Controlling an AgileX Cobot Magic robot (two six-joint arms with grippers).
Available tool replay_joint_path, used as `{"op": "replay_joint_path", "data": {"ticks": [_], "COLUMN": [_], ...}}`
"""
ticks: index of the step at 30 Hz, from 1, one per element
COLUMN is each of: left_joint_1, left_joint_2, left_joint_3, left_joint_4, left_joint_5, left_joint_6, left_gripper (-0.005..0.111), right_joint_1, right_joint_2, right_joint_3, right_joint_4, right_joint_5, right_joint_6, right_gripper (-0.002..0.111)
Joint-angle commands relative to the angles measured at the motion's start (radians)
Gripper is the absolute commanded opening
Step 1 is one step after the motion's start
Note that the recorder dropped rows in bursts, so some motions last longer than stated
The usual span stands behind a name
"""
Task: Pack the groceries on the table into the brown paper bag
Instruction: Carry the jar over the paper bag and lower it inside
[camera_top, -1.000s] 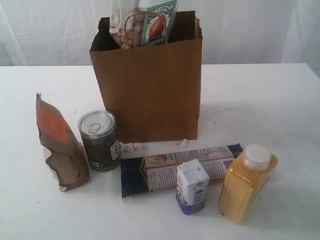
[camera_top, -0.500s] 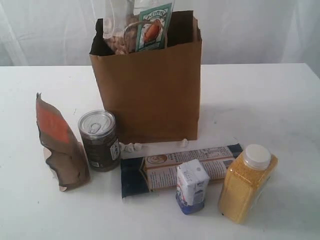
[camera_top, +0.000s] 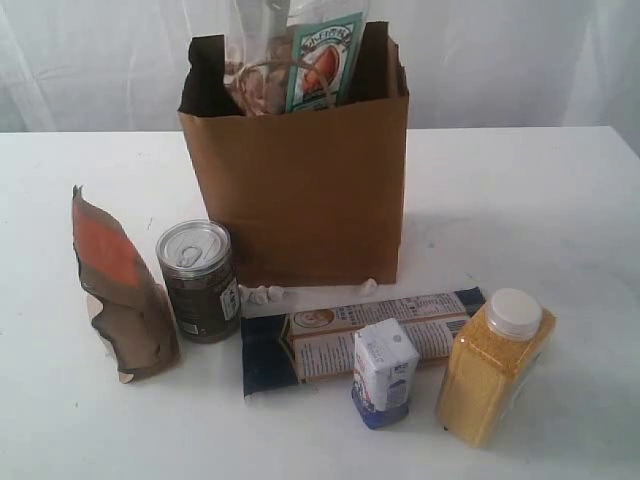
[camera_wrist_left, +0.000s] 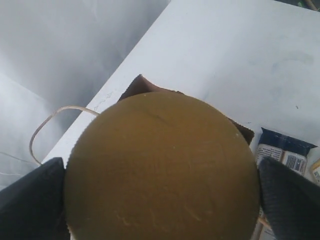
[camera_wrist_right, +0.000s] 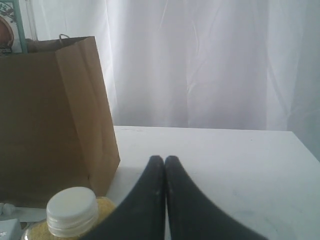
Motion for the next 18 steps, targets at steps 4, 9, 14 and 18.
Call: {"op": "replay_joint_path", "data": {"ticks": [4, 9, 14, 18], "left_joint_1": [0.002, 0.002, 0.002, 0.002], "left_joint_2": [0.006, 0.024, 0.044, 0.044], "left_joint_3": [0.0, 0.0, 0.021, 0.094], "left_joint_4": [-0.069, -0.07, -0.07, -0.072], "left_joint_5": [0.043, 0.061, 0.078, 0.093], "left_joint_6": [0.063, 0.068, 0.068, 0.083], "left_gripper": [0.0, 0.0, 0.0, 0.0], "right_joint_1": [-0.009, -0.009, -0.009, -0.009], "right_joint_2": [-0.006, -0.006, -0.006, -0.006], "right_joint_3": [0.005, 0.005, 0.005, 0.005], "right_joint_4": [-0.006, -0.006, -0.006, -0.006], "right_joint_5": [-0.006, -0.006, -0.006, -0.006], "right_joint_6": [-0.001, -0.001, -0.001, -0.001], "right_gripper": [0.0, 0.0, 0.0, 0.0]}}
